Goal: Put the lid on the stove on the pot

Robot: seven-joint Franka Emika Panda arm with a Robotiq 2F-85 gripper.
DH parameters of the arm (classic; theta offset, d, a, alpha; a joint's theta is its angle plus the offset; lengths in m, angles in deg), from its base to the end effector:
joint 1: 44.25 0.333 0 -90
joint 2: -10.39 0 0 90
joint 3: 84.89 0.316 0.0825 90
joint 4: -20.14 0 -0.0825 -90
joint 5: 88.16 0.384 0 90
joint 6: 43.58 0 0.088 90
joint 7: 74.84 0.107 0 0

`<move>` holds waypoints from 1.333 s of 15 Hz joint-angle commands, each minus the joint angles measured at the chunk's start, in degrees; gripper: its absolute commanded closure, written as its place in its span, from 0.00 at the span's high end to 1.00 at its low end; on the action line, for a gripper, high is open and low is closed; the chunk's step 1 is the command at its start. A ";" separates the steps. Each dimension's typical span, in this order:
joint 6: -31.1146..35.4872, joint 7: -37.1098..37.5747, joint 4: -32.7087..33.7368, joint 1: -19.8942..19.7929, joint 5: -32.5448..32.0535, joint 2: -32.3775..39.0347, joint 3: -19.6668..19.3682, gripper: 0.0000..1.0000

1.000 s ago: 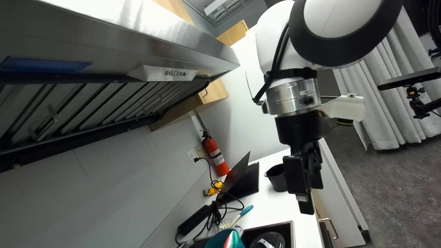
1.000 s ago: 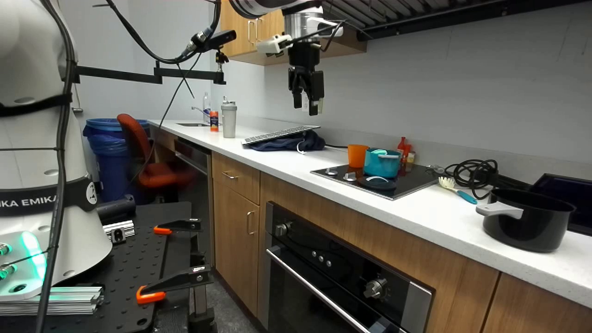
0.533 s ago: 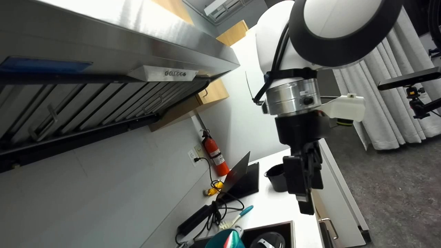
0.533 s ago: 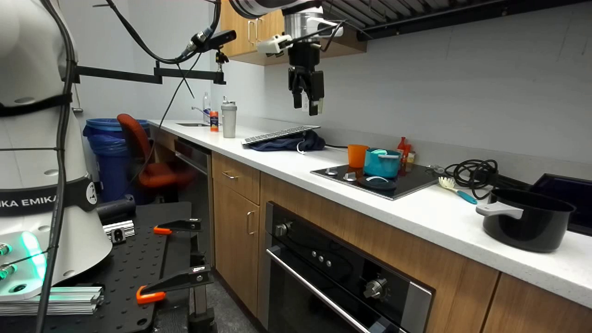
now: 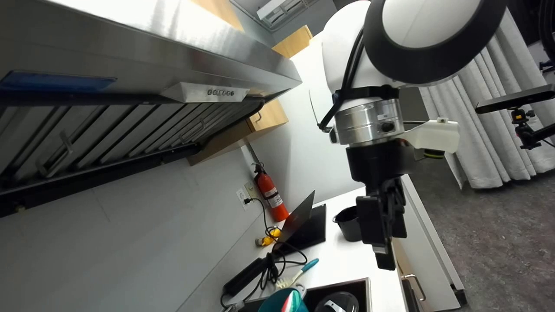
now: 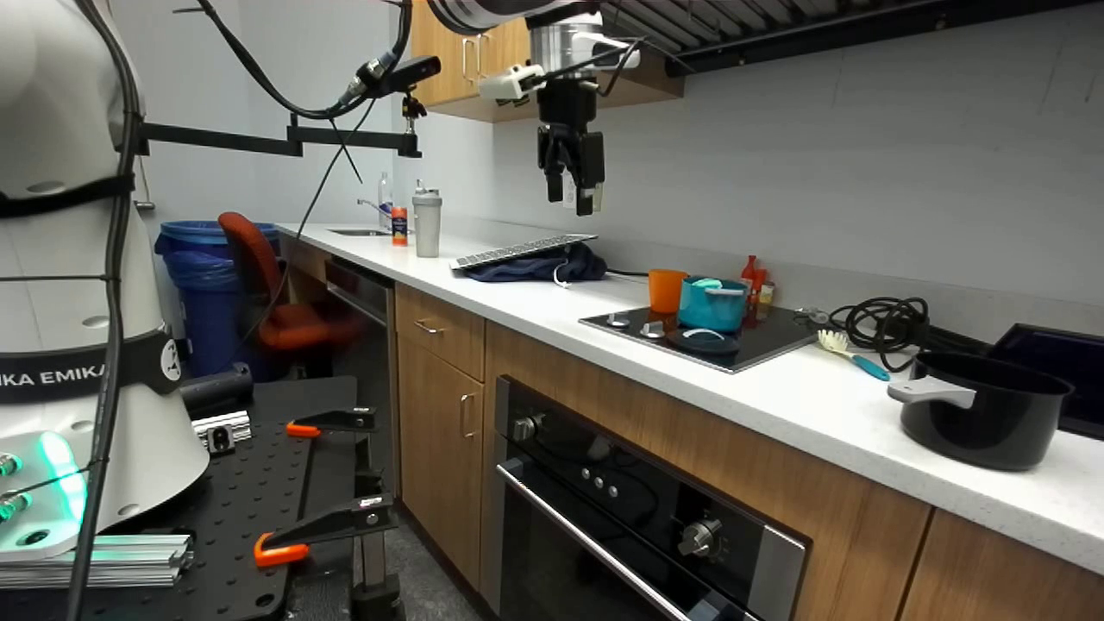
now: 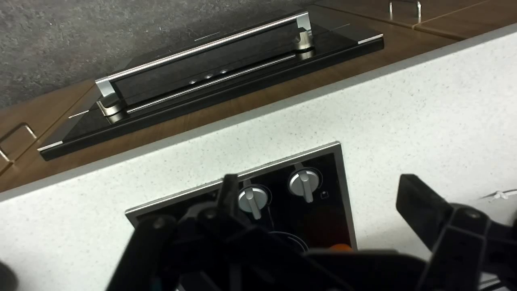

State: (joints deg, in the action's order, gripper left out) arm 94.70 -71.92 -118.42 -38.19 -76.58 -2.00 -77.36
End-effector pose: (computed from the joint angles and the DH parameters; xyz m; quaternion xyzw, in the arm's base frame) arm 0.4663 0.1147 0.4123 -0.9923 -0.0245 -0.0953 0.0750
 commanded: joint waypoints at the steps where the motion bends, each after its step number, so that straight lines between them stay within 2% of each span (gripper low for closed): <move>1: -0.11 0.17 0.08 0.53 -0.21 0.01 -0.52 1.00; 10: 0.81 0.55 0.34 0.33 -0.60 0.79 -0.45 1.00; 20: 10.73 -3.17 4.43 -2.60 -2.91 12.72 -4.51 1.00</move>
State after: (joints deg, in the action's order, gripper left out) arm 103.04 -73.84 -117.16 -40.15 -78.47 6.01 -81.17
